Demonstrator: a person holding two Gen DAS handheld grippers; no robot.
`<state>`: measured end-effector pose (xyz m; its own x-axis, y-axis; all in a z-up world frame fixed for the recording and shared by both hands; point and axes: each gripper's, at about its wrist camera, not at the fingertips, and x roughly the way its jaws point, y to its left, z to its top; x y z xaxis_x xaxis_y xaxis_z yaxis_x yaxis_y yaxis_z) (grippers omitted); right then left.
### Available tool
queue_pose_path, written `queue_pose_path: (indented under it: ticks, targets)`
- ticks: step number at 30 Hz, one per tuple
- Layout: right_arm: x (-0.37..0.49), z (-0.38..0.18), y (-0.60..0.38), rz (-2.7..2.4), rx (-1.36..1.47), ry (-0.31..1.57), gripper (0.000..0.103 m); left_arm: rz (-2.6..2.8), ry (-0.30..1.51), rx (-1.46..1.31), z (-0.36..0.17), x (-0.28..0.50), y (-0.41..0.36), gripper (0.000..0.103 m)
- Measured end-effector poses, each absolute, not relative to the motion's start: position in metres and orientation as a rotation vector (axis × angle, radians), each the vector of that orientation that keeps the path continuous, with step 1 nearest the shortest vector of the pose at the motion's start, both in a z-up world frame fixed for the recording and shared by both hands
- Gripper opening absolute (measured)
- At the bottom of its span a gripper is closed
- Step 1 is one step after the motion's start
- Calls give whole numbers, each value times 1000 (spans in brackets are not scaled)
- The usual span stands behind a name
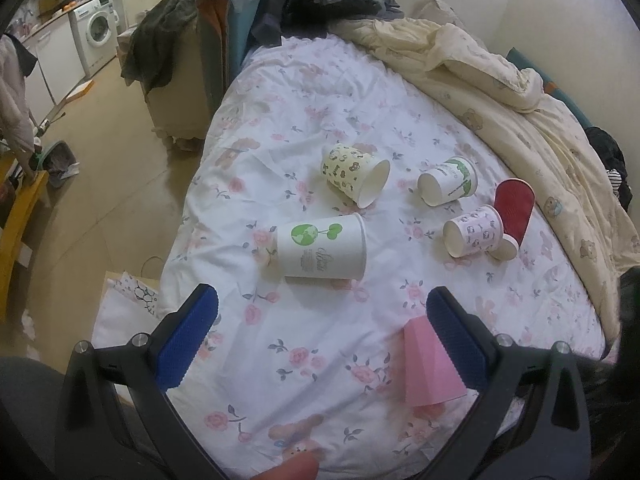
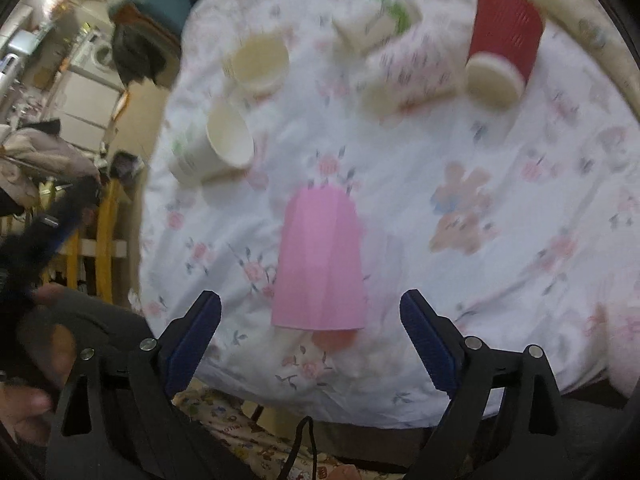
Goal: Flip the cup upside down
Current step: 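Lift the pink cup with the right gripper and pull it back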
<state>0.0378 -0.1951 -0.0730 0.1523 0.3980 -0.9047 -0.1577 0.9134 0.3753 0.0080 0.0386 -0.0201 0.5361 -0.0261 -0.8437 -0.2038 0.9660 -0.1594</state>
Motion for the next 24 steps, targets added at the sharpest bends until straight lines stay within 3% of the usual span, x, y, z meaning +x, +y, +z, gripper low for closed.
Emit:
queue_pose_path:
  ticks: [11, 24]
  targets:
    - [39, -48, -233, 295, 182, 1114, 99, 79, 996, -213, -21, 8, 30, 103]
    - [43, -47, -251, 228, 217, 1052, 102, 54, 1050, -194, -31, 12, 13, 103]
